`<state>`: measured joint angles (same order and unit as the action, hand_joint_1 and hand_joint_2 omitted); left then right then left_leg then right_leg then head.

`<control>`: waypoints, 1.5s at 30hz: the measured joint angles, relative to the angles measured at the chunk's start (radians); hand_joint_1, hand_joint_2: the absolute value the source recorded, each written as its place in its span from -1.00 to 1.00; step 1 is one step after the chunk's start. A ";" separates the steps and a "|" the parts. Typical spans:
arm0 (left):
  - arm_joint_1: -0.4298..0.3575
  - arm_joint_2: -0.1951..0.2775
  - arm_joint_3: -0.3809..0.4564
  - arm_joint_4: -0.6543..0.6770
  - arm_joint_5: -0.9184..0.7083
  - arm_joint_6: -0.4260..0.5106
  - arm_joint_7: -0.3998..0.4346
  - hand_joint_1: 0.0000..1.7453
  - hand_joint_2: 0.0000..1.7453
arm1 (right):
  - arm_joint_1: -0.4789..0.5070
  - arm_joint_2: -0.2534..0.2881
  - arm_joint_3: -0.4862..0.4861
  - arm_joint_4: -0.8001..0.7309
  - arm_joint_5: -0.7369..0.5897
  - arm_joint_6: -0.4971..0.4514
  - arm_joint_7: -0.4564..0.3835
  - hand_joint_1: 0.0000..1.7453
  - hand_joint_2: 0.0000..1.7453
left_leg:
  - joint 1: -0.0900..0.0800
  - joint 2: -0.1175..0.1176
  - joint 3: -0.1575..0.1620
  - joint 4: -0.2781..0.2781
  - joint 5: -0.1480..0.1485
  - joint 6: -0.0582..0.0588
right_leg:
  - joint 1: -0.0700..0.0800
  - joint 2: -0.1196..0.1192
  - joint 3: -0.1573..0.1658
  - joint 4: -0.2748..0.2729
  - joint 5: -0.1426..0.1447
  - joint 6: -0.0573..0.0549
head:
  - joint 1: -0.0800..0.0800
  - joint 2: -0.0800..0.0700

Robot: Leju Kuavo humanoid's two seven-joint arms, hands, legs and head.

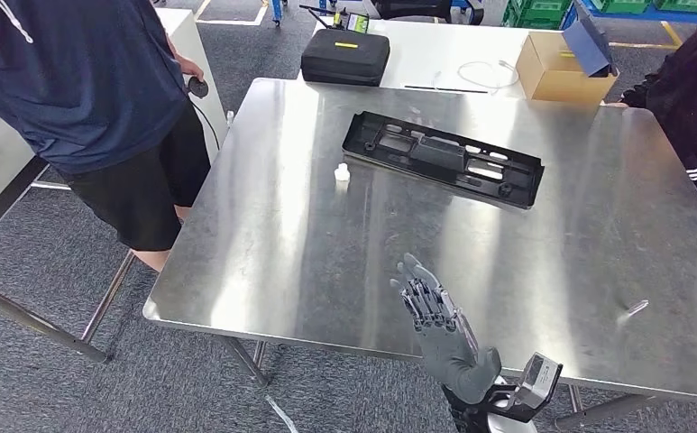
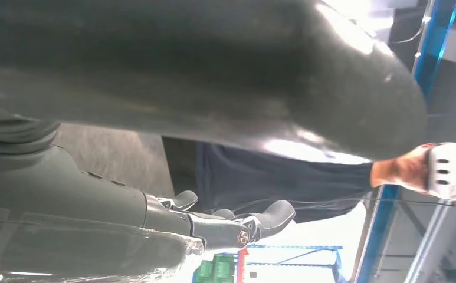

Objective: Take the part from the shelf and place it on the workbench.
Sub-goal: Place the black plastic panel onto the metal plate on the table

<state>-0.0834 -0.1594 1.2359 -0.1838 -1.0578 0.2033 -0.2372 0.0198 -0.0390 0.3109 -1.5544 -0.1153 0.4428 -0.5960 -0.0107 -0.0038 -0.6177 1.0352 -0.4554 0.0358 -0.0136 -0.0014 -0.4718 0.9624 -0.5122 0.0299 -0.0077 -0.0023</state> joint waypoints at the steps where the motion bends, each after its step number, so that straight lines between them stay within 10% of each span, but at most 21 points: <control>1: 0.001 0.000 0.000 0.000 0.000 0.000 0.000 -1.00 -1.00 | 0.000 0.002 0.000 0.000 0.000 -0.001 0.000 -1.00 -1.00 | 0.003 0.000 -0.013 0.040 -0.041 -0.007 | -0.005 -0.002 -0.007 -0.001 0.008 -0.009 | -0.002 0.000; 3: 0.001 0.001 0.000 0.000 0.000 0.000 -0.001 -1.00 -1.00 | 0.000 0.004 -0.002 0.001 0.003 -0.002 0.000 -1.00 -1.00 | 0.011 0.000 -0.048 0.161 -0.135 -0.020 | -0.003 -0.005 -0.023 0.000 0.024 -0.018 | -0.006 0.000; 5: 0.001 0.001 0.000 0.000 0.000 -0.001 -0.002 -1.00 -1.00 | 0.001 0.005 -0.003 0.003 0.008 -0.005 0.000 -1.00 -1.00 | 0.021 0.000 -0.059 0.244 -0.161 -0.030 | -0.002 -0.006 -0.042 0.005 0.040 -0.015 | -0.007 0.000; 10: -0.002 -0.001 0.000 0.002 -0.003 -0.002 -0.003 -1.00 -1.00 | 0.000 0.005 -0.009 0.008 0.020 -0.018 -0.006 -1.00 -1.00 | 0.041 -0.003 0.113 0.017 -0.078 -0.049 | -0.004 -0.007 -0.090 0.037 0.059 0.008 | -0.007 0.000; 14: -0.002 0.000 0.000 0.005 -0.007 -0.001 -0.003 -1.00 -1.00 | 0.002 0.005 -0.016 0.014 0.024 -0.025 -0.011 -1.00 -1.00 | 0.028 -0.002 0.100 -0.016 -0.066 -0.013 | -0.003 -0.006 -0.114 0.046 0.076 0.041 | -0.006 0.000; 17: -0.002 0.003 0.000 0.005 -0.009 -0.001 -0.003 -1.00 -1.00 | 0.005 0.004 -0.021 0.021 0.025 -0.030 -0.013 -1.00 -1.00 | 0.023 0.004 0.067 -0.020 -0.033 0.022 | -0.007 -0.004 -0.162 0.149 -0.018 0.028 | 0.000 0.000; 20: -0.002 0.004 0.000 0.006 -0.010 -0.001 -0.003 -1.00 -1.00 | 0.005 0.004 -0.024 0.030 0.026 -0.038 -0.011 -1.00 -1.00 | 0.015 0.006 0.022 -0.019 0.002 0.031 | -0.005 -0.003 -0.190 0.311 -0.101 0.023 | 0.004 0.000; 22: -0.002 0.005 0.000 0.006 -0.010 -0.001 -0.003 -1.00 -1.00 | 0.004 0.004 -0.030 0.041 0.026 -0.047 -0.006 -1.00 -1.00 | 0.011 0.006 -0.008 -0.018 0.025 0.030 | -0.003 -0.003 -0.143 0.292 -0.072 0.039 | 0.004 0.000; 24: -0.002 0.005 0.000 0.006 -0.010 -0.001 -0.002 -1.00 -1.00 | -0.004 0.004 -0.040 0.058 0.027 -0.057 0.002 -1.00 -1.00 | 0.009 0.005 -0.030 -0.017 0.046 0.024 | 0.001 -0.003 -0.037 0.157 -0.040 0.046 | 0.004 0.000; 26: -0.002 0.004 0.000 0.006 -0.011 -0.001 0.000 -1.00 -1.00 | -0.019 0.004 -0.048 0.080 0.027 -0.065 0.007 -1.00 -1.00 | 0.007 0.006 -0.040 -0.018 0.067 0.014 | 0.009 -0.003 0.046 0.028 -0.045 0.034 | 0.003 0.000; 29: -0.001 0.004 0.000 0.006 -0.011 0.000 0.001 -1.00 -1.00 | -0.026 0.004 -0.057 0.109 0.026 -0.069 0.010 -1.00 -1.00 | 0.008 0.006 -0.047 -0.024 0.092 -0.003 | 0.011 -0.005 0.048 -0.008 -0.039 0.010 | 0.000 0.000; 35: 0.002 0.005 0.000 0.007 -0.022 -0.002 0.005 -1.00 -1.00 | -0.052 0.009 -0.070 0.223 0.065 -0.100 0.028 -1.00 -1.00 | 0.022 0.001 -0.099 0.231 -0.120 -0.032 | 0.003 -0.014 -0.023 -0.007 0.032 -0.025 | -0.008 0.000; 37: 0.002 0.005 0.000 0.007 -0.028 -0.006 0.008 -1.00 -1.00 | -0.067 0.008 -0.073 0.295 0.101 -0.115 0.022 -1.00 -1.00 | 0.030 0.002 -0.064 0.246 -0.080 -0.039 | 0.003 -0.015 -0.052 0.002 0.052 -0.018 | -0.009 0.000; 41: -0.003 0.005 0.000 0.007 -0.033 -0.011 0.010 -1.00 -1.00 | -0.093 0.006 -0.077 0.400 0.136 -0.124 -0.004 -1.00 -1.00 | 0.036 -0.003 0.107 0.022 -0.060 -0.041 | 0.003 -0.016 -0.105 0.037 0.074 0.007 | -0.006 0.000; 45: -0.003 0.007 0.000 0.007 -0.034 -0.014 0.011 -1.00 -1.00 | -0.110 0.005 -0.080 0.460 0.140 -0.125 -0.013 -1.00 -1.00 | 0.023 -0.001 0.100 -0.027 -0.053 -0.003 | -0.002 -0.015 -0.138 0.051 0.083 0.034 | -0.002 0.000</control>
<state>-0.0863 -0.1521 1.2356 -0.1769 -1.0914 0.1897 -0.2264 -0.0907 -0.0340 0.2307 -1.0941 0.0246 0.3177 -0.6090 0.0125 -0.0046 -0.5176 1.0080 -0.5088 0.0325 -0.0157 -0.0162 -0.6096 1.0138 -0.4295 0.0638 -0.0095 -0.0023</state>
